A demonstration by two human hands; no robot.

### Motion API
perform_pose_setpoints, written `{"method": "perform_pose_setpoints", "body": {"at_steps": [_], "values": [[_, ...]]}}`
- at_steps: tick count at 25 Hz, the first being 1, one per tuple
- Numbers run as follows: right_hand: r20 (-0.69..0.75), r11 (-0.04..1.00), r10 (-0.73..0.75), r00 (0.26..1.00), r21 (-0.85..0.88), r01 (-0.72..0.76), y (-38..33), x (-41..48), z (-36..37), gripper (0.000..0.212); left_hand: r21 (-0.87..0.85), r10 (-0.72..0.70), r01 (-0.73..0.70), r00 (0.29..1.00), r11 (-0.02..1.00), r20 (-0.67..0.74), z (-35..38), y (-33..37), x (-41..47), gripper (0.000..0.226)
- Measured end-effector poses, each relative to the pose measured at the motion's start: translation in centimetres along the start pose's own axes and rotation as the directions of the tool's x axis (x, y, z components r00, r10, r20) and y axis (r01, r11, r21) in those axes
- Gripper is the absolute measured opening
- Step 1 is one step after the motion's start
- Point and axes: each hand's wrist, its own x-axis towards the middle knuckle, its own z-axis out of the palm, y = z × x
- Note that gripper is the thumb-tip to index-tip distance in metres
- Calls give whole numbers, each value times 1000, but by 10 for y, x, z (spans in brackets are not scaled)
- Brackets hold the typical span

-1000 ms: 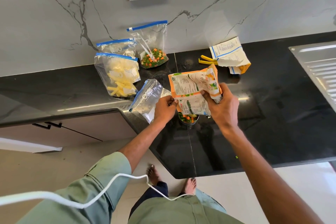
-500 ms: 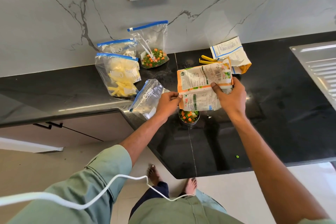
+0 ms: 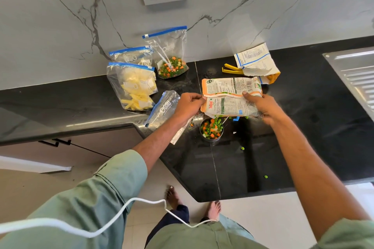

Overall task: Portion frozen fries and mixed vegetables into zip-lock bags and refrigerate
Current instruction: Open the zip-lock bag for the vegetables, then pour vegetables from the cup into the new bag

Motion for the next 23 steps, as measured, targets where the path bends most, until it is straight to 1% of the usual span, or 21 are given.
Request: {"method": "perform_pose_setpoints", "body": {"at_steps": [2, 3, 4, 5, 7, 9, 11, 13, 15, 16, 18, 20, 23], "values": [[41, 999, 44, 998, 4, -44, 0, 4, 0, 58, -8, -23, 23, 1000, 1000, -5, -2, 2, 2, 19], [59, 998, 60, 996, -2, -60, -1, 6, 0, 65, -51, -68, 67, 998, 996, -13, -3, 4, 4, 20], [76, 998, 70, 995, -9, -70, -1, 7, 1, 69, -137, -134, 131, 991, 982, -16, -4, 7, 7, 19], [96, 997, 72, 993, -10, -72, -2, 6, 1, 67, -247, -207, 199, 978, 948, -7, -5, 10, 10, 17], [128, 999, 54, 990, -4, -54, -5, 0, 4, 54, -440, -311, 289, 950, 850, 25, -8, 21, 15, 10], [119, 997, 38, 992, -67, -30, -7, -7, 6, 48, -554, -343, 306, 939, 775, 38, -10, 31, 21, 6], [66, 981, -15, 998, -190, 27, -1, -11, 2, 47, -618, -326, 279, 945, 735, 40, -13, 42, 26, 8], [-17, 957, -134, 991, -264, 124, 12, -10, -12, 40, -642, -273, 230, 961, 732, 33, -15, 53, 31, 7], [-134, 917, -229, 964, -363, 168, 29, -10, -35, 30, -645, -225, 175, 974, 744, 5, -17, 60, 37, 4], [-191, 889, -251, 949, -433, 149, 37, -11, -47, 26, -635, -212, 152, 977, 758, -20, -17, 61, 40, 2], [-265, 840, -250, 931, -538, 72, 54, -11, -66, 17, -588, -196, 123, 979, 799, -61, -16, 60, 44, 2], [-299, 810, -245, 922, -586, 25, 67, -11, -70, 16, -542, -168, 100, 983, 834, -78, -14, 57, 48, 4], [-235, 724, -327, 915, -685, 83, 69, -27, -41, 18, -485, -93, 53, 994, 873, -59, -10, 51, 50, 7]]}}
